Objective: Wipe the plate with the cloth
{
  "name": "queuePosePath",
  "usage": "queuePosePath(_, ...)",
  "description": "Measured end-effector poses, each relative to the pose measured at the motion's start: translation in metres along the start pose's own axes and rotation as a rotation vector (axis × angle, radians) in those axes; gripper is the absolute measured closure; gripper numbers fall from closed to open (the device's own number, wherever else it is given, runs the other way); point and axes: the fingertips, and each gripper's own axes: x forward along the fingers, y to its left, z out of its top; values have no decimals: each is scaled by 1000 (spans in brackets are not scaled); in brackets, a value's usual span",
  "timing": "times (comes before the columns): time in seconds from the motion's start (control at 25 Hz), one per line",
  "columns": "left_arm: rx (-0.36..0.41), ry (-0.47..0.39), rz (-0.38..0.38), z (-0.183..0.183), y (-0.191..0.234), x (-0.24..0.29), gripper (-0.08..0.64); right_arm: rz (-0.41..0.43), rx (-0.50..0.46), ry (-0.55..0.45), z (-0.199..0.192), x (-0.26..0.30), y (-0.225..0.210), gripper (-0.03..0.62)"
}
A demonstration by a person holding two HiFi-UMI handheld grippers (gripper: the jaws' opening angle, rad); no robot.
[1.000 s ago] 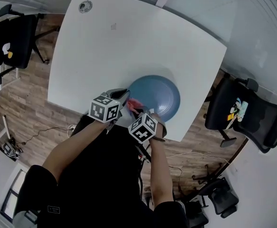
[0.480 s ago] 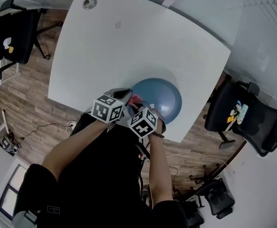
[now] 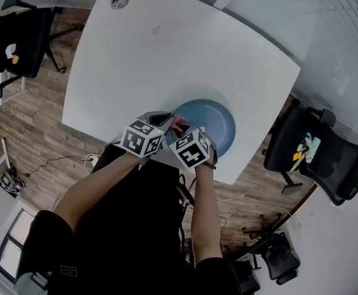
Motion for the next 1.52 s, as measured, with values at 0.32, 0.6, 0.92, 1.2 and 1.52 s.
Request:
queuePosePath(0.32,4,4,-8,1,0,1,537,16,9,-17,6,-3,-11,572)
queuePosePath(0.6,10,12,-12,2,0,2,537,-19,25,-34,9,-14,-37,572)
queuePosePath(0.92,46,28,-1,1,0,2,531,-73,35,-87,28,-23,-67,571)
queuePosePath(1.2,41,32,-3,1,0,2,532,-198,126,-166,21,-41,-100,571)
queuePosePath(1.52,22,26,-4,1,1,0,532,-345,204,-201,5,-59,-126,571)
